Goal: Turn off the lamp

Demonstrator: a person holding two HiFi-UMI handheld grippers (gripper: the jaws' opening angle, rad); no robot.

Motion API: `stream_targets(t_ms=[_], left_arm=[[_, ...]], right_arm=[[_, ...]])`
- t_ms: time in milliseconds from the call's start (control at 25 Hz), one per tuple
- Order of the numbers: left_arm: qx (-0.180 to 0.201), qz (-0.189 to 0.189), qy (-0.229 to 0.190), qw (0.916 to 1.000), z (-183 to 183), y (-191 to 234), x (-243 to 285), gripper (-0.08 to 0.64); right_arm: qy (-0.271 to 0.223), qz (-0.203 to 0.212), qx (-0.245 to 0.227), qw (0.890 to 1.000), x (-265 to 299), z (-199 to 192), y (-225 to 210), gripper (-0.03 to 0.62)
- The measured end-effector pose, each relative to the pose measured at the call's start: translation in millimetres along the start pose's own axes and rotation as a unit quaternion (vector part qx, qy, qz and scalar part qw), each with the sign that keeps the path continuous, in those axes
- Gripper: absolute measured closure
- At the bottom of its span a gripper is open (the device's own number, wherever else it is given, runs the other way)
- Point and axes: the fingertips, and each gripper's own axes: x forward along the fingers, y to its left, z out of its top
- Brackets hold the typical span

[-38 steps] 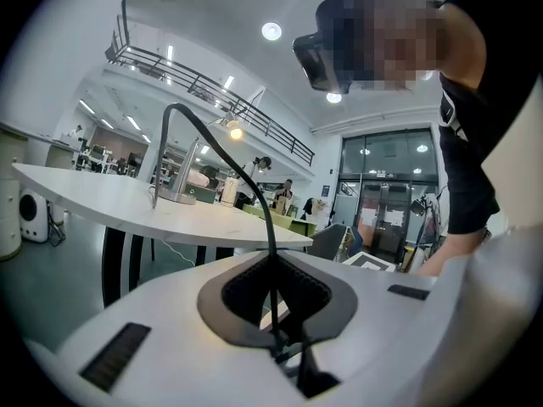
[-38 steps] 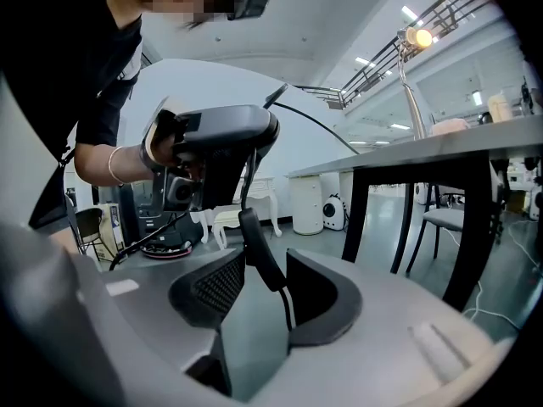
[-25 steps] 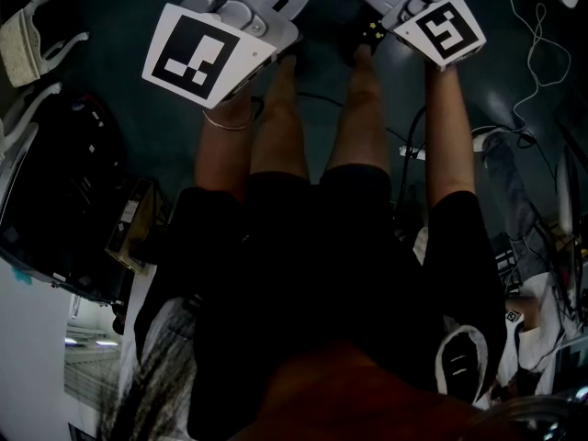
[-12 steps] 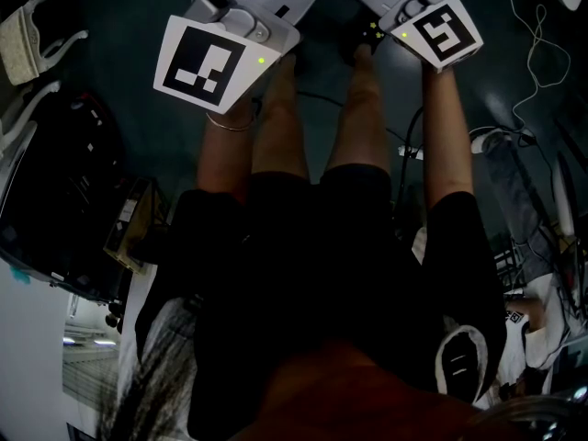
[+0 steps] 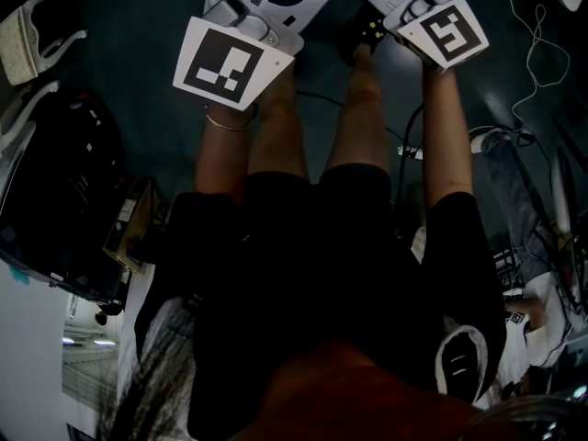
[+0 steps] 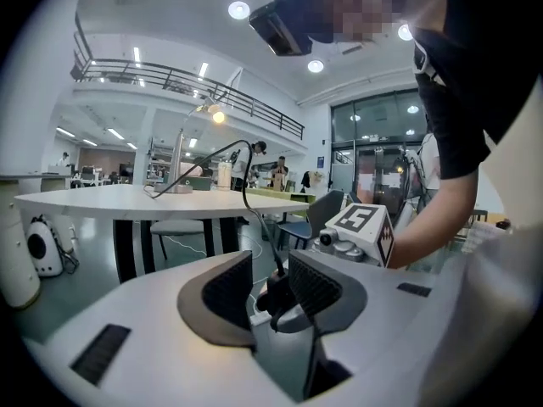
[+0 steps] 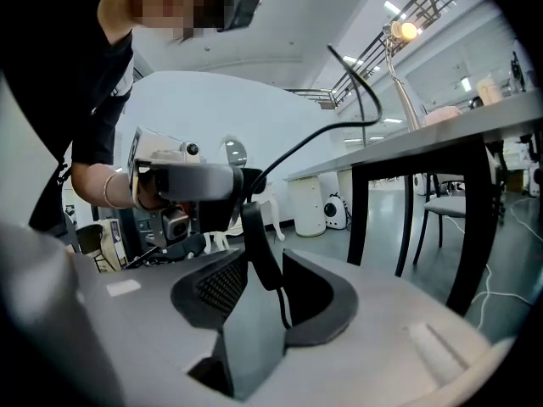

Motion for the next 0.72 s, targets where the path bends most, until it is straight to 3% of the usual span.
stream_targets(t_ms=[160,320,440,720], left_arm=[[-0.017,-0.007,0.009,0.9998,-11,-5,4,0.442],[-0.015,-0.017,0.012,0.9997,-14,-10,8,0.442],[-0.017,-0.023,0.011,0.9995,-13,-13,11,0.442],[-0.022,-0.031,0.014,0.9992,-15,-17,18,0.442]], right_arm=[[0.000,0.000,-0.002,1.000,0,0,1,0.471],[0.004,-0.003,-0.006,1.000,-1,-1,1,0.476],[0.013,-0.003,-0.022,1.000,-1,-2,2,0.517],[0.018,-0.001,-0.028,0.999,-3,-4,4,0.520]])
